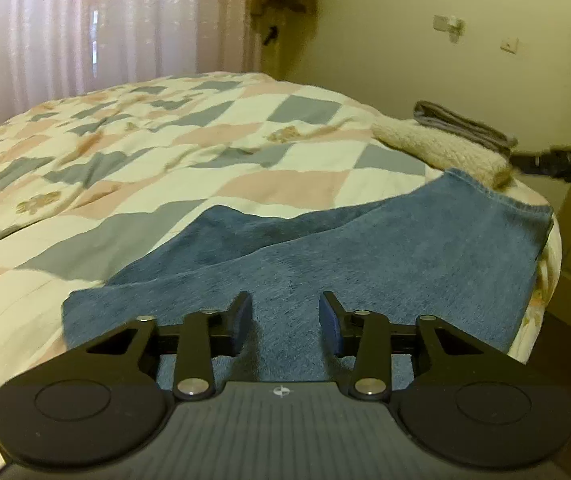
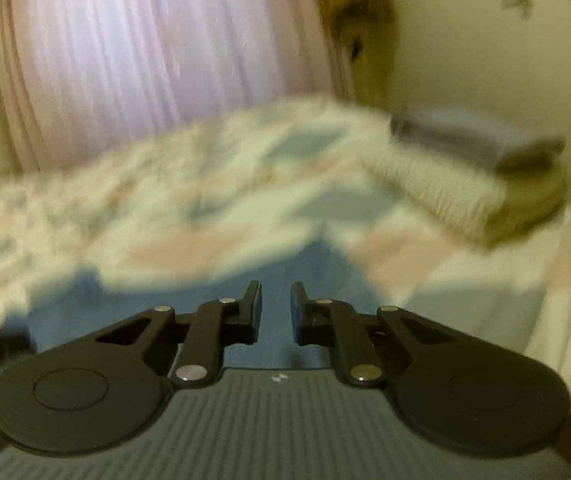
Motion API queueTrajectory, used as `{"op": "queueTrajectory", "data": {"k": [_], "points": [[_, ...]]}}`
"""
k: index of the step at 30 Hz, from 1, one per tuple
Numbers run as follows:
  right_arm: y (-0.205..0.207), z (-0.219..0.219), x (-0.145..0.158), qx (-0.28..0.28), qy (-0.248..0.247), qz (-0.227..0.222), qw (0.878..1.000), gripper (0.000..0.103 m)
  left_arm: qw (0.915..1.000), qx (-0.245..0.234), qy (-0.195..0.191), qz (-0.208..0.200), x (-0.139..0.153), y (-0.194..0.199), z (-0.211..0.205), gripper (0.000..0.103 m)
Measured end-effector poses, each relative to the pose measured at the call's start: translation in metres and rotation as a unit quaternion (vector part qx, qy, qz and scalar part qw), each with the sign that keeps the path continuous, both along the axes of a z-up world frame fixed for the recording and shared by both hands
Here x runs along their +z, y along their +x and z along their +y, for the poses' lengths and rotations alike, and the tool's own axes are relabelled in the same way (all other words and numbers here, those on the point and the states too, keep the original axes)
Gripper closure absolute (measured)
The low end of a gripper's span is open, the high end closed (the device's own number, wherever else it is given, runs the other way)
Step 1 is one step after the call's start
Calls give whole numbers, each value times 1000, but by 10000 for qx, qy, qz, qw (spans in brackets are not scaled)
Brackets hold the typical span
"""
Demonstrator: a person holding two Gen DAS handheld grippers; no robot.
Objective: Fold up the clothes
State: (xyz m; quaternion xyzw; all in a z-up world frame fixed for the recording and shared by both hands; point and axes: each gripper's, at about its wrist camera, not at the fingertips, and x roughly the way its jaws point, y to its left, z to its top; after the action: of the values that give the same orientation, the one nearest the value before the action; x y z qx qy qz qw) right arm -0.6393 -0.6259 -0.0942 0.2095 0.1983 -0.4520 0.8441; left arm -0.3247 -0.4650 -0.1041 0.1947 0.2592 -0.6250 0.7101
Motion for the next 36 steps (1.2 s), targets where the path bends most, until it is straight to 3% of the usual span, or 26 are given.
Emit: {"op": "queueTrajectory", "data": {"k": [2, 4, 5, 6, 8, 10, 12, 15, 19, 20, 21, 22, 23, 24, 25, 28, 30, 33, 36], "points": [[-1, -2, -25, -214, 156, 293, 9992, 103, 9996, 34, 205, -183, -11, 8, -4, 78], [-9, -3, -25, -418, 312, 12, 9986, 103, 9986, 186, 305, -381, -20, 24, 0, 79], [-10, -1, -21, -505, 339, -107, 9981, 100, 9973, 318, 350, -566, -24, 33, 3, 83], [-6, 7, -14, -530, 187, -17, 9984, 88, 9948, 493, 413, -784, -26, 44, 8, 88], [4, 23, -2, -524, -84, 124, 9985, 74, 9920, 754, 535, -858, -25, 64, 18, 94], [16, 37, 4, -300, -205, 80, 9993, 74, 9906, 833, 554, -935, -14, 70, 25, 94], [33, 44, 7, -73, -284, 133, 9995, 76, 9921, 574, 324, -1071, 1, 56, 26, 90], [61, 35, 4, 11, -498, 518, 9974, 76, 9961, -168, -94, -860, 15, 30, 9, 88], [55, -14, -9, -456, -310, 799, 9953, 77, 9918, -1000, -90, -792, 2, 6, -40, 82], [47, -27, -14, -574, -305, 881, 9940, 83, 9916, -1007, 5, -816, -6, 9, -52, 82], [37, -38, -18, -634, -221, 806, 9945, 100, 9922, -918, 106, -842, -14, 15, -63, 82], [24, -45, -17, -788, -62, 602, 9951, 103, 9926, -828, 207, -868, -23, 22, -73, 82], [12, -51, -15, -963, 68, 413, 9945, 100, 9938, -660, 311, -840, -29, 33, -81, 88], [3, -49, -8, -1201, 62, 309, 9923, 80, 9958, -487, 377, -679, -31, 48, -85, 94], [-5, -42, -1, -1385, -81, 302, 9899, 75, 9968, -336, 370, -619, -29, 59, -81, 94], [-18, -3, 15, -1399, -404, -69, 9893, 73, 9963, 142, 223, -815, -12, 85, -54, 93], [-12, 28, 13, -1170, -414, -272, 9919, 73, 9982, 127, 97, -582, 2, 89, -26, 93], [15, 71, -1, -739, -350, -158, 9965, 67, 9989, -69, 39, -472, 12, 66, 14, 88], [44, 93, -27, -509, -130, 490, 9974, 57, 9992, -276, 117, -258, 7, 36, 43, 80]]}}
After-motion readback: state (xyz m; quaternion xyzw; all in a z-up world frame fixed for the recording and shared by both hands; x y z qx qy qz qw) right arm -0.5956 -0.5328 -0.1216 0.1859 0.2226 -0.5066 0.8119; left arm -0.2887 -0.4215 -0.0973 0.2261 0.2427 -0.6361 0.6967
